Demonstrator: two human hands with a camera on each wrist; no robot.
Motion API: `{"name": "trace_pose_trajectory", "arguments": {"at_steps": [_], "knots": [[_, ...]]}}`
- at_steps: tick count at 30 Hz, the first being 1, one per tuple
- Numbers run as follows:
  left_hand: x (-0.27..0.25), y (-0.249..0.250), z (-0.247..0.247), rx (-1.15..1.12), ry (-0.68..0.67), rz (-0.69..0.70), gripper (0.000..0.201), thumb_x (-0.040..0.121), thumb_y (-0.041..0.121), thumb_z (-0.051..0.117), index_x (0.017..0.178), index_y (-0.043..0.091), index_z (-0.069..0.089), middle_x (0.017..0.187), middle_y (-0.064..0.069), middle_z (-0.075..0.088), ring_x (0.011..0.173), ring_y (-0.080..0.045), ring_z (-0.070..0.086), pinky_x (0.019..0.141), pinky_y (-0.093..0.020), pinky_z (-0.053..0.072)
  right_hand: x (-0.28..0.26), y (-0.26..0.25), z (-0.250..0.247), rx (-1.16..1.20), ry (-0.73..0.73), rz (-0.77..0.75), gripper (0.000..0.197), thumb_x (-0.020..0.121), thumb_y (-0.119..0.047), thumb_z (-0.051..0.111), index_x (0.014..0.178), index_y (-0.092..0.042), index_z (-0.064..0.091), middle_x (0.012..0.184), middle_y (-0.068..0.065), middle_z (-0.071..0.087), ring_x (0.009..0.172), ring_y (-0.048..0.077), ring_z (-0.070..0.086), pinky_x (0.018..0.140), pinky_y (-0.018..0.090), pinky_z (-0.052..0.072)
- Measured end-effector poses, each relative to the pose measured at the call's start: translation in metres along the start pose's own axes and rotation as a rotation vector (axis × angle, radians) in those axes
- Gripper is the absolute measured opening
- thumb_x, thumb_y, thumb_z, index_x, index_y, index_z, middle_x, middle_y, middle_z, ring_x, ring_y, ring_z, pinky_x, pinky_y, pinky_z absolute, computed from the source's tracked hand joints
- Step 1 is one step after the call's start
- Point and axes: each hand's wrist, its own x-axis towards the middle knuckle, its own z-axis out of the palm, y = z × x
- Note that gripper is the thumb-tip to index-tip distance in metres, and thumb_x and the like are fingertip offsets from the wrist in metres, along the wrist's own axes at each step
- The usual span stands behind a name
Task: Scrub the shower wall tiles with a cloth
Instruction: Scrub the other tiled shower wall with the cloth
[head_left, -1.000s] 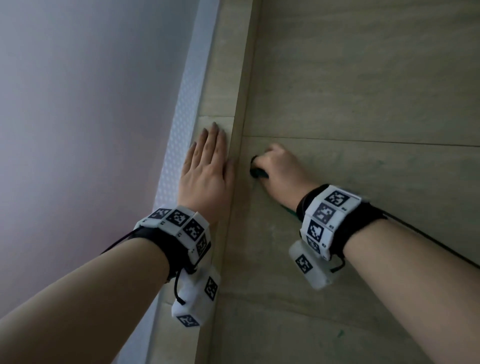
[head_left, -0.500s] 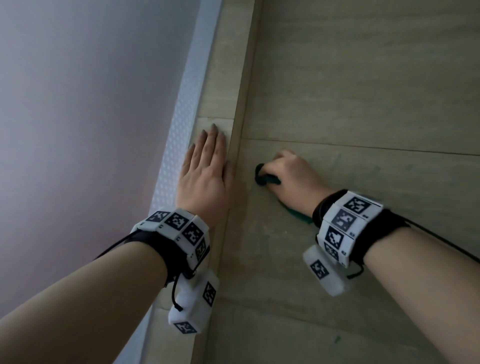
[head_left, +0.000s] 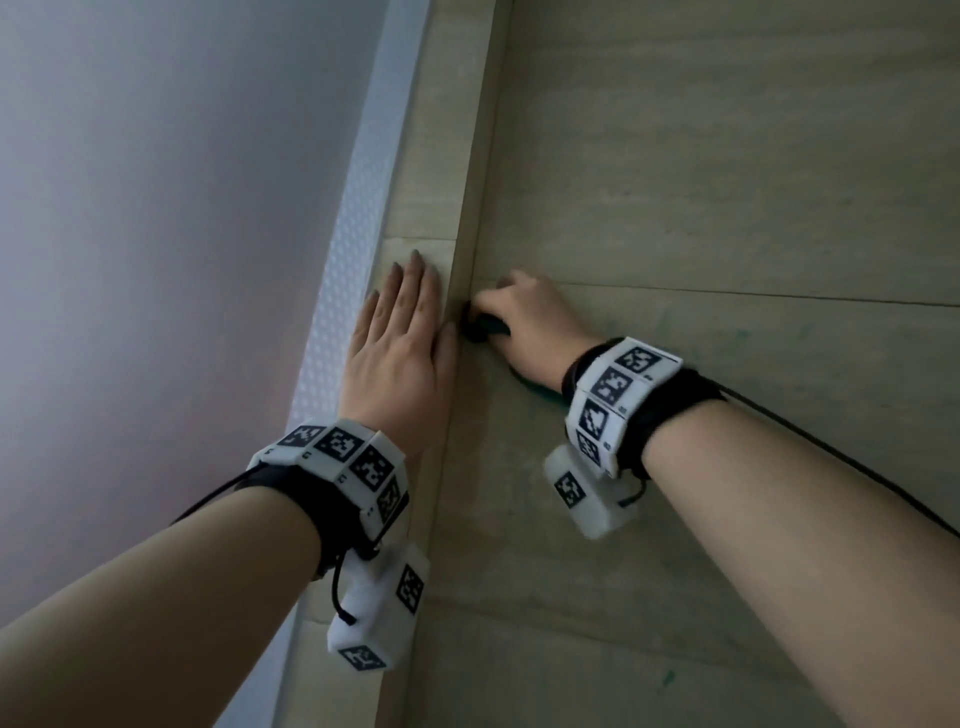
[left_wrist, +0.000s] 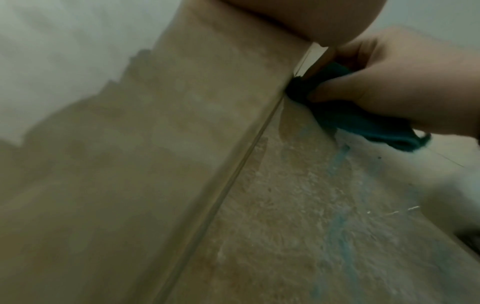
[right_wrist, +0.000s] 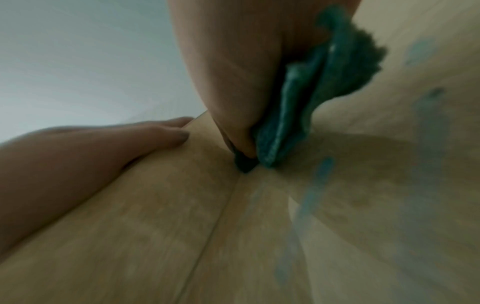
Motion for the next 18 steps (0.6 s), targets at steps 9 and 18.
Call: {"name": "trace_pose_trajectory", "arguments": {"at_steps": [9,18], "knots": [[-0.001,0.001,-0.001,0.02,0.01,0.004,0.058,0.099,0.037,0.018,0.153,0.015,0.014,0.16,0.001,0.005,0.142,-0.004,-0.007,0.114,-0.016,-0.014,-0.012,0.005,-0.019,-0.235,-0.002,0.03,0.04,0.092,-0.003,0.04,0.117,-0.027,0.06,0.117,0.012,0.049,0.11,0.035,0.036,0.093,0.038,0.027],[0.0,0.0,0.0,0.014,-0.009,-0.001,0.059,0.099,0.039,0.016,0.153,0.017,0.011,0.16,0.003,0.002,0.143,-0.004,-0.008,0.115,-0.018,-0.013,-0.02,0.0,-0.009,-0.117,-0.066,0.101,0.04,0.092,-0.003,0.041,0.12,-0.026,0.058,0.122,0.015,0.048,0.114,0.037,0.034,0.092,0.04,0.031]]}}
